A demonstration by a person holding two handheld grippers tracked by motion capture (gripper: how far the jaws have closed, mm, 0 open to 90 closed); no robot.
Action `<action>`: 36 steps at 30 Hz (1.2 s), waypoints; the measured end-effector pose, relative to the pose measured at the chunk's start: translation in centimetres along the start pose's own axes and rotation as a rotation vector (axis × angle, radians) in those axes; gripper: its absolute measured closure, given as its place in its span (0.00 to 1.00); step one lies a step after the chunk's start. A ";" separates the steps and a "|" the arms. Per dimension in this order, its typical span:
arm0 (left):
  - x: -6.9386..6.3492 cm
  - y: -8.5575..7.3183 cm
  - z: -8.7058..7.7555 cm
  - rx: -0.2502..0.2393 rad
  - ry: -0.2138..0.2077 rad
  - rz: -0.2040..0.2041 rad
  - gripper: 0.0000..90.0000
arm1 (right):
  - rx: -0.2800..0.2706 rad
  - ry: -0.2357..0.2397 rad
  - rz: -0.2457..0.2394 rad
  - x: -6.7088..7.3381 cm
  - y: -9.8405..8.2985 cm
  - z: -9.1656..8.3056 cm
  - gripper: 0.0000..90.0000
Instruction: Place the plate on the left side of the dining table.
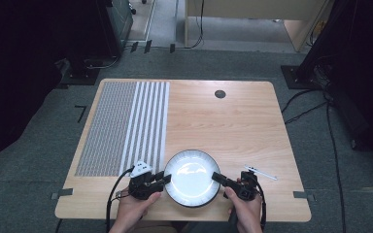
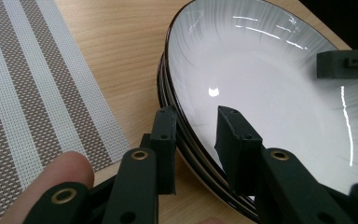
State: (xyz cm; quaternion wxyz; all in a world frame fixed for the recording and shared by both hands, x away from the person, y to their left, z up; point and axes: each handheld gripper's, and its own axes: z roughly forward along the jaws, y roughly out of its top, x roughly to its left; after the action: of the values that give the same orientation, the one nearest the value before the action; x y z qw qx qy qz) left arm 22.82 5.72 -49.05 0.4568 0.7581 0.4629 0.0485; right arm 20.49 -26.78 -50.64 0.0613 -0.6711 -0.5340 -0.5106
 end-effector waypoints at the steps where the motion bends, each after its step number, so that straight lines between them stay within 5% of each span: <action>1: 0.0 0.1 -0.1 -0.004 -0.001 0.000 0.78 | -0.005 -0.003 0.007 -0.1 -0.1 0.0 0.90; 7: -0.1 0.1 -0.3 -0.013 0.000 0.001 0.79 | -0.037 0.027 0.091 -0.5 -0.3 0.0 0.91; 12: 0.0 0.1 -0.3 -0.013 -0.012 -0.007 0.78 | -0.046 0.026 0.111 -0.4 -0.5 -0.1 0.91; 17: 0.2 0.3 -0.8 -0.026 -0.028 -0.028 0.77 | -0.011 0.093 0.163 -0.5 -1.0 0.5 0.92; 26: 0.5 0.6 -1.4 -0.028 -0.055 -0.059 0.79 | -0.037 0.076 0.113 0.6 -1.0 0.2 0.92; 36: 1.1 1.2 -2.9 -0.066 -0.024 -0.079 0.78 | -0.028 0.079 0.105 2.7 -0.3 1.1 0.92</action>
State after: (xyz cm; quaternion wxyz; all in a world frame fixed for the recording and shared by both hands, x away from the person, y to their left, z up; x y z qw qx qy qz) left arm 22.84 8.25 -46.93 0.4887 0.7244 0.4848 0.0365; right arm 20.68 -24.25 -49.28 0.0999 -0.6784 -0.4880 -0.5401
